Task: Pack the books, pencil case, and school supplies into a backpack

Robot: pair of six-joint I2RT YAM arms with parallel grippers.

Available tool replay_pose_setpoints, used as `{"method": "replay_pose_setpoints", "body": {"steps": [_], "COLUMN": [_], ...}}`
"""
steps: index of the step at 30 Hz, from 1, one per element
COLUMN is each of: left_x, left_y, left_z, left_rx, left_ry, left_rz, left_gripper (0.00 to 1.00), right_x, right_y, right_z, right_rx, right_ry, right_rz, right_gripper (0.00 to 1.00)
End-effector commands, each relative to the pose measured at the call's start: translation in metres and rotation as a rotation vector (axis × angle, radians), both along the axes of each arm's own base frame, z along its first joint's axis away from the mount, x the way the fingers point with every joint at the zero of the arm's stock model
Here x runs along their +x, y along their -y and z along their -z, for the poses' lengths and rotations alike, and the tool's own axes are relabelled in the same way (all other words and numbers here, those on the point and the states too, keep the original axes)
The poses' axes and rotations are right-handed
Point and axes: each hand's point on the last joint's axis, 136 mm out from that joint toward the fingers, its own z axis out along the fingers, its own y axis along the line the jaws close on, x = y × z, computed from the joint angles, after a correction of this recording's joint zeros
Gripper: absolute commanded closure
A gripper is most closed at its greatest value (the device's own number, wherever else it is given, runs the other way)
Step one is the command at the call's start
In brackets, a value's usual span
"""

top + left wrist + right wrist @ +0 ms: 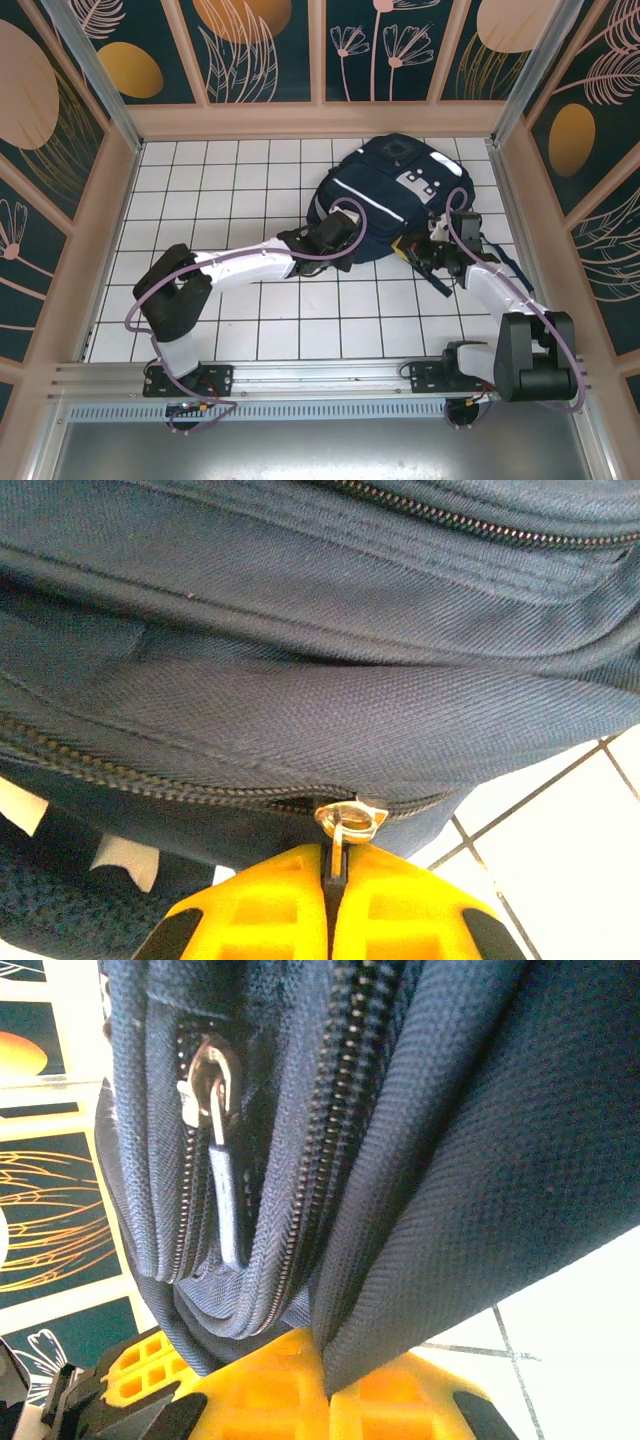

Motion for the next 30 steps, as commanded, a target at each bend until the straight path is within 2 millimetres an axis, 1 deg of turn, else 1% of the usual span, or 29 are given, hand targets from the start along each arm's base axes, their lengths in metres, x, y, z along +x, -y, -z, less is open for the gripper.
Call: {"method": "replay_pose_setpoints", "body": {"steps": [1,3,5,8,11,13,16,19,22,24,26,27,29,30], "left_x": [0.014,0.01,0.012,0.02,0.027,0.03,0.039,0.054,0.075,0.093,0.108,0.114,0.118,0.117], "left_y": [-0.055,-0.044,-0.041,-0.045,-0.063,-0.074,-0.099,-0.127,-0.154,-0.17,-0.177,-0.176,-0.165,-0.159], "left_z": [0.005,0.009,0.014,0.022,0.03,0.031,0.032,0.034,0.038,0.041,0.044,0.045,0.042,0.04], "left_rx": [0.116,0.093,0.104,0.148,0.229,0.255,0.277,0.291,0.293,0.282,0.256,0.243,0.213,0.19], "left_ry": [-0.029,-0.07,-0.086,-0.085,-0.054,-0.035,-0.033,-0.046,-0.077,-0.099,-0.12,-0.128,-0.126,-0.133], "left_rz": [-0.079,-0.04,-0.043,-0.084,-0.153,-0.191,-0.264,-0.343,-0.421,-0.473,-0.5,-0.491,-0.439,-0.419], "left_gripper": [1.0,1.0,1.0,1.0,1.0,1.0,1.0,1.0,1.0,1.0,1.0,1.0,1.0,1.0], "right_x": [0.009,0.011,0.012,0.011,0.009,0.009,0.008,0.008,0.007,0.007,0.007,0.008,0.009,0.011], "right_y": [0.048,0.047,0.045,0.045,0.046,0.048,0.051,0.054,0.056,0.057,0.057,0.058,0.057,0.058], "right_z": [0.02,0.018,0.017,0.017,0.017,0.017,0.018,0.018,0.019,0.018,0.017,0.017,0.016,0.016], "right_rx": [-0.161,-0.149,-0.141,-0.141,-0.153,-0.167,-0.181,-0.181,-0.18,-0.178,-0.178,-0.179,-0.179,-0.184], "right_ry": [-0.027,-0.021,-0.021,-0.022,-0.023,-0.022,-0.023,-0.026,-0.026,-0.023,-0.018,-0.018,-0.013,-0.012], "right_rz": [0.177,0.173,0.172,0.168,0.165,0.163,0.167,0.175,0.18,0.179,0.178,0.179,0.172,0.169], "right_gripper": [1.0,1.0,1.0,1.0,1.0,1.0,1.0,1.0,1.0,1.0,1.0,1.0,1.0,1.0]}}
